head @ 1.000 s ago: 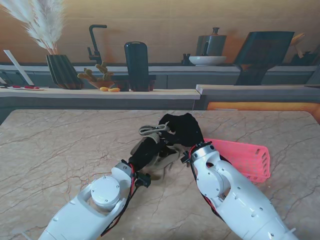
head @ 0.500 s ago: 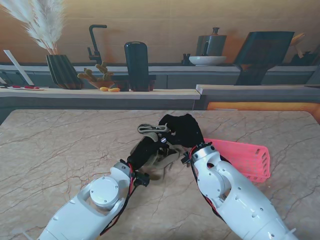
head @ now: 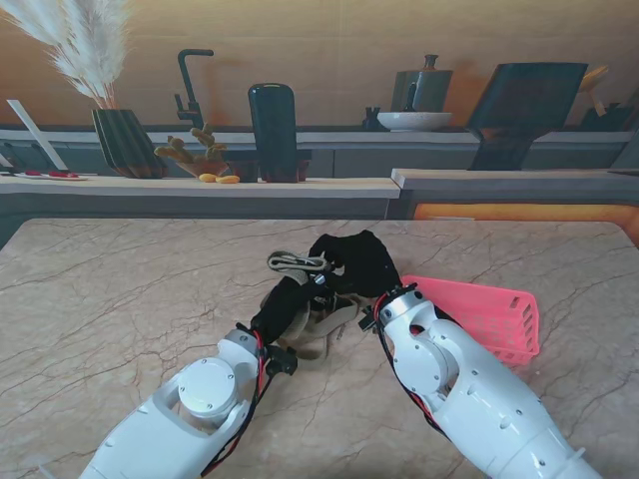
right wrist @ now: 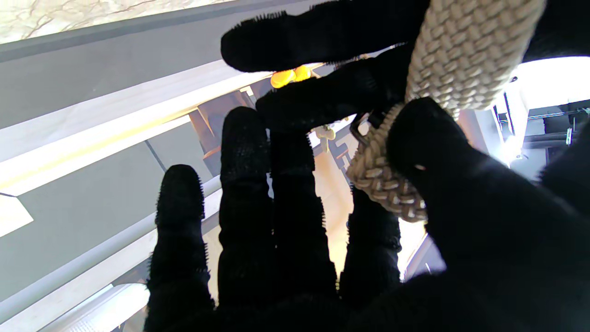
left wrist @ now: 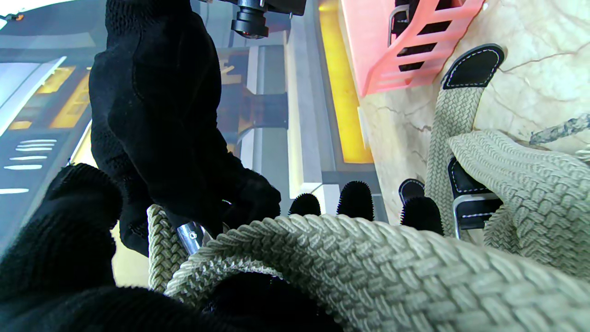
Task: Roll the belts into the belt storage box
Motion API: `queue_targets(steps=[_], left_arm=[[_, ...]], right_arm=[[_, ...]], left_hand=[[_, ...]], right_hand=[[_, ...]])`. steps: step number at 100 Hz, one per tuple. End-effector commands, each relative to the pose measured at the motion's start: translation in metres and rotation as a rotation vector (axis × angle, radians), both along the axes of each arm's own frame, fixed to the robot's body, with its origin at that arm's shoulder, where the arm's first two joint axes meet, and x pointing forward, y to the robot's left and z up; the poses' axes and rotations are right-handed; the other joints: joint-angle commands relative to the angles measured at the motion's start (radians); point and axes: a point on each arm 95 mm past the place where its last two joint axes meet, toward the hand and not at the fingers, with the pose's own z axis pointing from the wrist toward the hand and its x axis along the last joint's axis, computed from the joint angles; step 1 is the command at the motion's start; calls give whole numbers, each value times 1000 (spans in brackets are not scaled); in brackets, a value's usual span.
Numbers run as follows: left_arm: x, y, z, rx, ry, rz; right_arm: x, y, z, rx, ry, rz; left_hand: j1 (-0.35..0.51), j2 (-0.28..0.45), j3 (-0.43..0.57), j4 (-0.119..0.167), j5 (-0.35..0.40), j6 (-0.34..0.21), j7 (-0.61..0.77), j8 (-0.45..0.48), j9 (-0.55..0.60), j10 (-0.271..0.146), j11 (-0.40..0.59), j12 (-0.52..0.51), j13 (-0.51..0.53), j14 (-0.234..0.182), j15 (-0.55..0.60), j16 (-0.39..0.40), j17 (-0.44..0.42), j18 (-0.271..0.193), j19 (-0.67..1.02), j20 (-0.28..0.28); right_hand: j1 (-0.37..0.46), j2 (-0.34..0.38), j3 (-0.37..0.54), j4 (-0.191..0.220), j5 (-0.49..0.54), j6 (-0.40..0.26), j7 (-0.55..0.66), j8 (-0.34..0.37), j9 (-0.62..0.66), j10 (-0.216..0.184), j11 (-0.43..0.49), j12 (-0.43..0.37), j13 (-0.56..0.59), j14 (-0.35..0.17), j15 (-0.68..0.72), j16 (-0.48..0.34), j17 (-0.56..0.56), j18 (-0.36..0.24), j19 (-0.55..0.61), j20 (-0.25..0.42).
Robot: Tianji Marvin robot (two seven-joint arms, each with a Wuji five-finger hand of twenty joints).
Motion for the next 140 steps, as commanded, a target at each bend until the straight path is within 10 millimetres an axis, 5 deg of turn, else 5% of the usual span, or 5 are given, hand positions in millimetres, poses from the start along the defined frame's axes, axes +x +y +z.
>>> queue_targets(steps=[1, 59, 94, 108, 140], left_arm=[[4, -8, 20, -48, -39, 3], [1, -11, 32, -126, -19, 115], [1, -6, 33, -84, -49, 124], [1, -5, 32, -69, -45, 114], [5, 1, 28, -26, -29, 44]], right_arm=[[-10, 6, -18, -25, 37, 38], [-14, 6, -21, -57, 31, 96], [-20, 3, -19, -131, 28, 125], [-23, 3, -18, -147, 20, 138], [-33, -4, -1, -148, -76, 155]], left_hand=[[-25, -29, 20, -44, -117, -121, -36, -11, 17, -42, 19, 5, 11, -41, -7, -3, 5, -40, -9, -1], [71, -29, 206, -42, -74, -114, 141, 54, 201, -87, 196, 70, 195, -72, 205, 46, 98, -123, 177, 40], [197, -149, 433, -35, -27, -114, 245, 102, 290, -134, 311, 127, 287, -90, 303, 60, 145, -141, 231, 27], [330, -195, 379, -81, -5, -126, 292, 134, 360, -174, 333, 367, 313, -95, 407, 135, 155, -139, 258, 31], [375, -138, 335, -57, 37, -181, 457, 291, 429, -190, 556, 643, 378, -99, 670, 349, 196, -128, 341, 107]], right_hand=[[35, 61, 48, 30, 126, -138, 129, 43, 25, -29, 104, 45, -21, -33, 31, 12, -24, 11, 20, -16], [-66, -81, 98, 29, -48, -118, 29, 50, -38, -24, 105, 55, -60, -37, 9, 8, -42, 4, -7, -11], [-114, -75, 85, 97, -83, -148, -131, 170, -315, 33, 99, 110, -223, -32, 24, 42, -89, -19, -66, 31], [-118, -64, 115, 145, -115, -161, -161, 203, -372, 33, 97, 111, -254, -42, 23, 42, -97, -30, -82, 43], [-79, -21, 175, 149, -158, -171, -163, 209, -375, 30, 104, 107, -239, -44, 29, 38, -77, -40, -78, 53]])
